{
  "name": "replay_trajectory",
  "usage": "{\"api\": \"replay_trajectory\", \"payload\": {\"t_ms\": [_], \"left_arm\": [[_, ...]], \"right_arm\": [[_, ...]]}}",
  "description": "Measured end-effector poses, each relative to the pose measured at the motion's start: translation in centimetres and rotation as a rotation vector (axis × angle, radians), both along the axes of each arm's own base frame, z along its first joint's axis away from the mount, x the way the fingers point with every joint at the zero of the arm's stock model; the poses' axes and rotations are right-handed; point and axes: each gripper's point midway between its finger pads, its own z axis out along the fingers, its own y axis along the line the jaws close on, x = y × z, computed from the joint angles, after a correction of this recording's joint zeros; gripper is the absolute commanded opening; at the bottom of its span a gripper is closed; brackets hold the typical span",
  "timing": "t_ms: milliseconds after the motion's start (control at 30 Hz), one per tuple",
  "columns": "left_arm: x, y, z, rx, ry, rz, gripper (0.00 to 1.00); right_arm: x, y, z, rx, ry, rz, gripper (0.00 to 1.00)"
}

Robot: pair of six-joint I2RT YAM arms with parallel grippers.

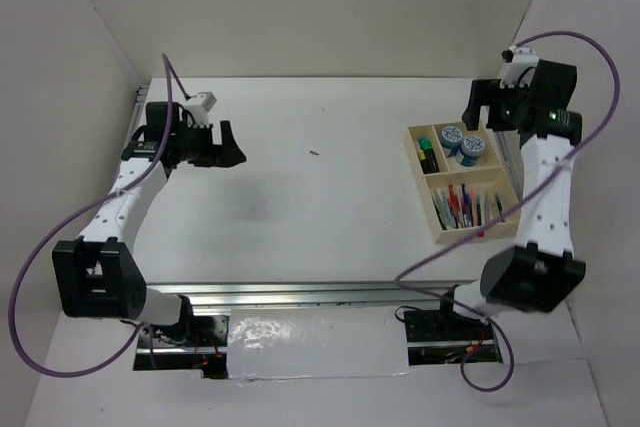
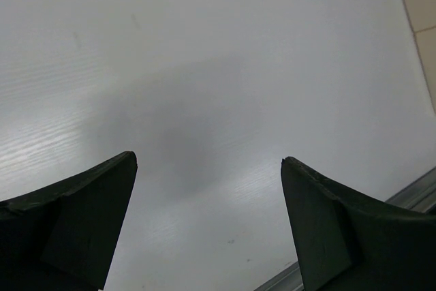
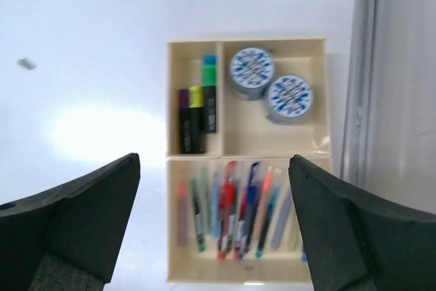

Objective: Sort the stationery into containers
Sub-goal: Reset both arms

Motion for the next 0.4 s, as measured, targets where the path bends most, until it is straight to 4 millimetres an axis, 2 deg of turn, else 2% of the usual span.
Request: {"api": "replay_trajectory", "payload": {"t_ms": [67,133,233,400], "left_arm": [[0.0,2.2,-0.4,0.022,0.018,0.058,0.99],[-0.2,4.3,-0.6,0.053,0.022,0.111,0.99],[-1.3,6.7,-0.5,0.101,0.012,0.173,0.99],[-3.8,8.4,0.6,0.185,-0.058,0.227,0.99]], "right_arm": [[-3.0,2.3,1.8,0.028,-0.078,0.031,1.0],[-5.5,4.4,2.4,0.052,-0.137,0.066,1.0],[-8.6,6.7,1.2,0.087,-0.183,0.105,1.0],[-11.4,7.7,-2.3,0.126,-0.183,0.092,1.0]]}}
